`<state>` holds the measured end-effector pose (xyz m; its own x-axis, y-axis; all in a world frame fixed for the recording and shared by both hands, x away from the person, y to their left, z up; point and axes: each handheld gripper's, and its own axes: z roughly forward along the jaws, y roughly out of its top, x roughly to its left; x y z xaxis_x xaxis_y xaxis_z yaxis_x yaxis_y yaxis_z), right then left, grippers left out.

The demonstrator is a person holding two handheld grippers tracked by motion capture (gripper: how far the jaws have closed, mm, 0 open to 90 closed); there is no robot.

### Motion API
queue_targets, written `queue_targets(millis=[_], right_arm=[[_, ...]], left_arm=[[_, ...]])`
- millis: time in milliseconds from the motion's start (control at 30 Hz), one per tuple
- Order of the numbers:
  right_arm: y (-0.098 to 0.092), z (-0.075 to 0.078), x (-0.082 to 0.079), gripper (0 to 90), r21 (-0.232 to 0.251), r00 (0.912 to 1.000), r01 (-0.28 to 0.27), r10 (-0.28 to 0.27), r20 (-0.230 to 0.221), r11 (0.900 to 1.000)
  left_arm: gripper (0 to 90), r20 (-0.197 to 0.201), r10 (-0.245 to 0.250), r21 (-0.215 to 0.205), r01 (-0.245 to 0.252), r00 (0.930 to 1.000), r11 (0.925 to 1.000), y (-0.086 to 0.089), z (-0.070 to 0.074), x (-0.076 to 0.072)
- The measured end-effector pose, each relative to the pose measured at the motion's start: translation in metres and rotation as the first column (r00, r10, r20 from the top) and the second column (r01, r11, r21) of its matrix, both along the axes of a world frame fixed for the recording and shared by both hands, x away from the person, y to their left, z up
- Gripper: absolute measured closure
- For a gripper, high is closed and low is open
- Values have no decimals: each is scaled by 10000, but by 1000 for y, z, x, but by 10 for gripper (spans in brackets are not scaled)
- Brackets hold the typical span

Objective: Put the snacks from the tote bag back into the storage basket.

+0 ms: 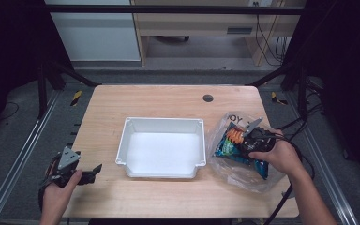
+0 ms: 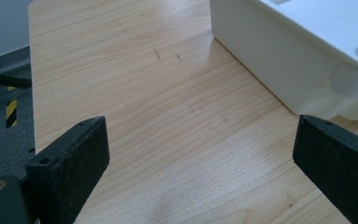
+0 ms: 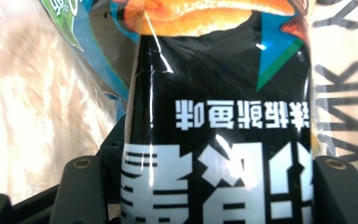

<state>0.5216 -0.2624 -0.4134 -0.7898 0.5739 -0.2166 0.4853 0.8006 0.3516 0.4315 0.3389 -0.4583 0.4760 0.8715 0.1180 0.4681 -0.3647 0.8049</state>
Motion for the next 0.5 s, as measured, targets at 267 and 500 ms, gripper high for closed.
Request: queue_targets(millis=[267, 500], right_arm=[[0, 22, -14, 394, 626, 9977, -87, 45, 677, 9980], [1, 38, -23, 397, 1069, 9927, -84, -46, 1204, 9942]], left_arm=[[33, 26, 33, -56, -33, 10000, 10000, 1, 0, -1], [33, 40, 27, -64, -27, 10000, 10000, 0, 1, -1]])
